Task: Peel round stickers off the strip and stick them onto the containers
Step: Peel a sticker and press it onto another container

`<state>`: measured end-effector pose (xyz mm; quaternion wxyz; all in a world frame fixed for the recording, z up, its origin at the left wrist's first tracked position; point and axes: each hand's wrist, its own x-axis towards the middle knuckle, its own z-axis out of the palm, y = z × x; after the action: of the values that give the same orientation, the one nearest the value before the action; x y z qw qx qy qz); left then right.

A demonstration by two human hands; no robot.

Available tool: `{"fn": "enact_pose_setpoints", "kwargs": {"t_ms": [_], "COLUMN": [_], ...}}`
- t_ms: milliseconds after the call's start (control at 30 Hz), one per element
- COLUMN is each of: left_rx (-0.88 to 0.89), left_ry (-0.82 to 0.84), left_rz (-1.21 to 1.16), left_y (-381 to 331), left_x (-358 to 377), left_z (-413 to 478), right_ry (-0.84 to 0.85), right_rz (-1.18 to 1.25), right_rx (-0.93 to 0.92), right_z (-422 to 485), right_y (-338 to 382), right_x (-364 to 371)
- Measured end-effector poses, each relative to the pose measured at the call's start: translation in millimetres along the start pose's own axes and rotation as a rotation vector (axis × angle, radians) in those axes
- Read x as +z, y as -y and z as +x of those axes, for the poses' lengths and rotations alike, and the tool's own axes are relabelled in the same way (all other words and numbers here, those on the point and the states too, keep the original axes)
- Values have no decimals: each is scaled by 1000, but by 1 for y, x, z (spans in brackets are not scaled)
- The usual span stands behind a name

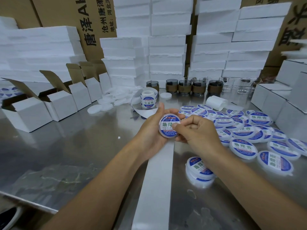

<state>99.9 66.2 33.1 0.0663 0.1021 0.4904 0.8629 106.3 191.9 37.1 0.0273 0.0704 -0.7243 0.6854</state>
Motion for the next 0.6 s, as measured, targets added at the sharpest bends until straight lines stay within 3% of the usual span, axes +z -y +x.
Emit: {"fn": "enact_pose_setpoints", "kwargs": {"t_ms": [400, 600], "left_rx": [53, 51], "left_ry": [46, 60], "left_rz": [96, 124], "left_y": [7, 8], "left_x": [-11, -8], "left_z": [4, 3], "right_ry": [-78, -28], "right_rz": [-307, -448], "right_rx": [-194, -203], "right_z": [-1, 2], "right_y": [-5, -12], "right_x": [3, 3]}}
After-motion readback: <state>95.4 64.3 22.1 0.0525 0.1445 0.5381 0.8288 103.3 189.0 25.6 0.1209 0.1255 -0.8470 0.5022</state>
